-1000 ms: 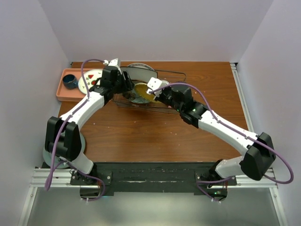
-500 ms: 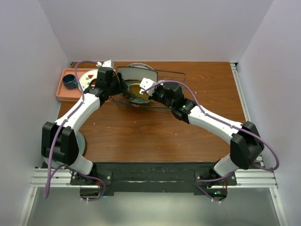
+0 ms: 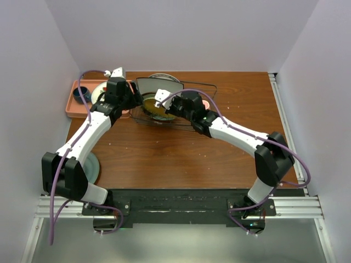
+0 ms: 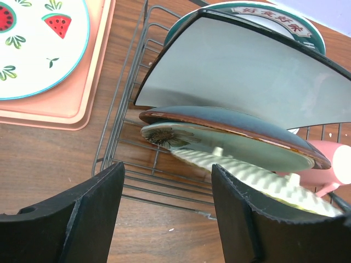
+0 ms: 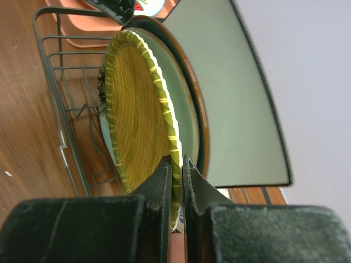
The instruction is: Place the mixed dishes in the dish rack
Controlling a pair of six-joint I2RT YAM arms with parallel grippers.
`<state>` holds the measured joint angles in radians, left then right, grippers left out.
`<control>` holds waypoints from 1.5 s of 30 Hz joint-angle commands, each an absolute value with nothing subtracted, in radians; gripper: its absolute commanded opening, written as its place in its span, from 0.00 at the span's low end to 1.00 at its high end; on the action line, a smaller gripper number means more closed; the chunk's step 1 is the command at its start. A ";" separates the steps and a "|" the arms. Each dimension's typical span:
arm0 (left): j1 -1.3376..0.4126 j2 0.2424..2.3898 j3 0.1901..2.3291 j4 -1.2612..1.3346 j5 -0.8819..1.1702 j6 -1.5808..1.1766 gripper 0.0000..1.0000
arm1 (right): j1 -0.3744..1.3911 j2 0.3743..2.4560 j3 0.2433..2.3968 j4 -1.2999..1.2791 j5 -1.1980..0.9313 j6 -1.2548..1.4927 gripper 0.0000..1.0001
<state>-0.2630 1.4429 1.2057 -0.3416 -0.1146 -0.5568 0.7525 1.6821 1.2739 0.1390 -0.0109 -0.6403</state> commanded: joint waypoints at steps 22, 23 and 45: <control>-0.249 1.447 1.215 -0.316 -0.071 -0.549 0.70 | 0.718 1.845 1.512 0.048 -0.040 -0.560 0.52; -0.249 1.448 1.216 -0.318 -0.069 -0.549 0.70 | 0.718 1.851 1.522 0.040 -0.044 -0.557 0.54; -0.244 1.428 1.230 -0.321 -0.020 -0.542 0.73 | 0.693 1.756 1.497 0.014 -0.149 -0.476 0.61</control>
